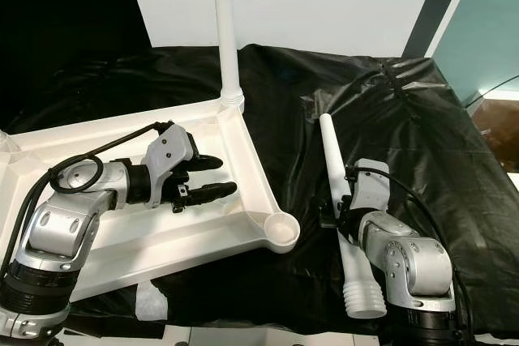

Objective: Building children table

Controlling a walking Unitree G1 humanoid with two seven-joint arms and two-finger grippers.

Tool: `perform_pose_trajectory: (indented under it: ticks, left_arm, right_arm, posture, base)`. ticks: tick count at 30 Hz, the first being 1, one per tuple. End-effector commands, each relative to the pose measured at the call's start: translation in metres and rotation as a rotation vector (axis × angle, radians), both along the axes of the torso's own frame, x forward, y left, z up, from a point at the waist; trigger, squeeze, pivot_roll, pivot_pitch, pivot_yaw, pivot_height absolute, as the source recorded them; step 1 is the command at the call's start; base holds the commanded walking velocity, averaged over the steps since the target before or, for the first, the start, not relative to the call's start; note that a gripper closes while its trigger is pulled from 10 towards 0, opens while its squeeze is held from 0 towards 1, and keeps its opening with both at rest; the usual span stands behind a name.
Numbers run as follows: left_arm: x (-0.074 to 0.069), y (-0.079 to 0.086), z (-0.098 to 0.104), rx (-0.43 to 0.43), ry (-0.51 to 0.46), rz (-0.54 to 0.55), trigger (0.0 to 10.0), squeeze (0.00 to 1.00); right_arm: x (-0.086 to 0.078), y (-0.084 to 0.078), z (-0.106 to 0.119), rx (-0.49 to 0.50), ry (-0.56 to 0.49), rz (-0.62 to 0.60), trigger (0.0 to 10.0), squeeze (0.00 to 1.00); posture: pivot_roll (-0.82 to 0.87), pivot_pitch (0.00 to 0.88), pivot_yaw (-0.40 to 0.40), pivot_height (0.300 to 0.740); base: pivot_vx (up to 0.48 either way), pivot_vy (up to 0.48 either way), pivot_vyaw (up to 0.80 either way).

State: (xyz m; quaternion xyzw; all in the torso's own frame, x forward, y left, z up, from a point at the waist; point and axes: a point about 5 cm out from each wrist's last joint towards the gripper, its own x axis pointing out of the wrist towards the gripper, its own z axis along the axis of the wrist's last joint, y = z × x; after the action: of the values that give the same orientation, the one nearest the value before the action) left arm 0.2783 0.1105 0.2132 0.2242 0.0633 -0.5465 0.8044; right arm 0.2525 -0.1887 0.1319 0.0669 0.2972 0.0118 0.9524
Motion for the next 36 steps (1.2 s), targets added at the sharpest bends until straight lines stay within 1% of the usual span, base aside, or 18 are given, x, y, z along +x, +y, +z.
perform_pose_trajectory:
  ticks: [1,3,4,5,9,13,14,16,20,24,25,26,27,28,30,33,34,36]
  left_arm:
    - [0.01,0.001,0.006,-0.035,-0.095,0.154,10.0,0.0]
    - [0.012,-0.001,0.007,-0.038,-0.103,0.152,10.0,0.0]
    - [0.012,-0.001,0.007,-0.038,-0.103,0.152,10.0,0.0]
    - [0.013,-0.002,0.008,-0.038,-0.11,0.149,10.0,0.0]
    - [0.014,-0.004,0.009,-0.043,-0.115,0.145,10.0,0.0]
    - [0.015,-0.005,0.011,-0.043,-0.126,0.143,10.0,0.0]
    - [0.015,-0.005,0.011,-0.043,-0.126,0.143,10.0,0.0]
    - [0.016,-0.005,0.012,-0.044,-0.132,0.146,10.0,0.0]
    - [0.018,-0.004,0.012,-0.047,-0.139,0.155,10.0,0.0]
    - [0.018,-0.005,0.011,-0.051,-0.141,0.157,10.0,0.0]
    - [0.019,-0.005,0.01,-0.055,-0.145,0.162,10.0,0.0]
    - [0.019,-0.005,0.01,-0.055,-0.145,0.162,10.0,0.0]
    - [0.02,-0.006,0.011,-0.063,-0.148,0.17,10.0,0.0]
    - [0.02,-0.006,0.011,-0.063,-0.148,0.17,10.0,0.0]
    - [0.025,-0.007,0.013,-0.092,-0.149,0.201,10.0,0.0]
    - [0.027,-0.008,0.015,-0.103,-0.15,0.213,10.0,0.0]
    - [0.032,-0.01,0.018,-0.129,-0.14,0.232,10.0,0.0]
    - [0.035,-0.014,0.02,-0.149,-0.126,0.236,10.0,0.0]
  right_arm:
    - [-0.011,-0.003,-0.019,0.034,0.137,-0.023,10.0,0.0]
    - [-0.015,-0.01,-0.025,0.05,0.202,-0.05,8.8,0.0]
    - [-0.015,-0.01,-0.025,0.05,0.202,-0.05,8.8,0.0]
    - [-0.015,-0.015,-0.03,0.071,0.25,-0.073,6.2,0.0]
    - [-0.013,-0.018,-0.032,0.069,0.268,-0.074,6.1,0.0]
    - [-0.006,-0.021,-0.033,0.078,0.288,-0.088,4.2,0.0]
    - [-0.006,-0.021,-0.033,0.078,0.288,-0.088,4.2,0.0]
    - [-0.003,-0.022,-0.033,0.059,0.278,-0.084,0.0,0.0]
    - [0.0,-0.023,-0.033,0.03,0.264,-0.081,0.0,0.0]
    - [0.007,-0.022,-0.027,-0.012,0.174,-0.077,0.0,0.0]
    - [0.013,-0.02,-0.02,-0.022,0.086,-0.083,0.0,0.0]
    - [0.013,-0.02,-0.02,-0.022,0.086,-0.083,0.0,0.0]
    - [0.02,-0.015,-0.008,0.015,-0.027,-0.088,0.0,0.0]
    - [0.02,-0.015,-0.008,0.015,-0.027,-0.088,0.0,0.0]
    - [0.029,-0.013,0.013,0.065,-0.213,-0.128,0.0,0.0]
    - [0.031,-0.014,0.02,0.077,-0.261,-0.141,0.0,0.0]
    - [0.035,-0.02,0.032,0.07,-0.344,-0.173,10.0,0.0]
    - [0.037,-0.025,0.038,0.052,-0.391,-0.184,10.0,0.0]
  posture:
    - [-0.06,0.035,-0.047,0.74]
    - [-0.07,0.027,-0.045,0.74]
    - [-0.07,0.027,-0.045,0.74]
    - [-0.07,0.026,-0.044,0.74]
    - [-0.07,0.018,-0.043,0.74]
    - [-0.06,0.012,-0.042,0.74]
    - [-0.06,0.012,-0.042,0.74]
    - [-0.06,0.008,-0.041,0.74]
    - [-0.06,0.005,-0.042,0.74]
    - [-0.05,0.0,-0.04,0.74]
    - [-0.05,0.0,-0.038,0.74]
    - [-0.05,0.0,-0.038,0.74]
    - [-0.05,0.0,-0.036,0.74]
    - [-0.05,0.0,-0.036,0.74]
    - [-0.06,0.0,-0.024,0.74]
    - [-0.06,0.0,-0.022,0.74]
    - [-0.06,0.0,-0.01,0.74]
    - [-0.07,0.0,-0.004,0.74]
  base:
    - [0.0,0.0,0.0]
    - [0.0,0.0,0.0]
    - [0.0,0.0,0.0]
    - [0.0,0.0,0.0]
    - [0.0,0.0,0.0]
    - [0.0,0.0,0.0]
    - [0.0,0.0,0.0]
    - [0.0,0.0,0.0]
    - [0.0,0.0,0.0]
    - [0.0,0.0,0.0]
    - [0.0,0.0,0.0]
    - [0.0,0.0,0.0]
    - [0.0,0.0,0.0]
    - [0.0,0.0,0.0]
    - [0.0,0.0,0.0]
    - [0.0,0.0,0.0]
    - [0.0,0.0,0.0]
    - [0.0,0.0,0.0]
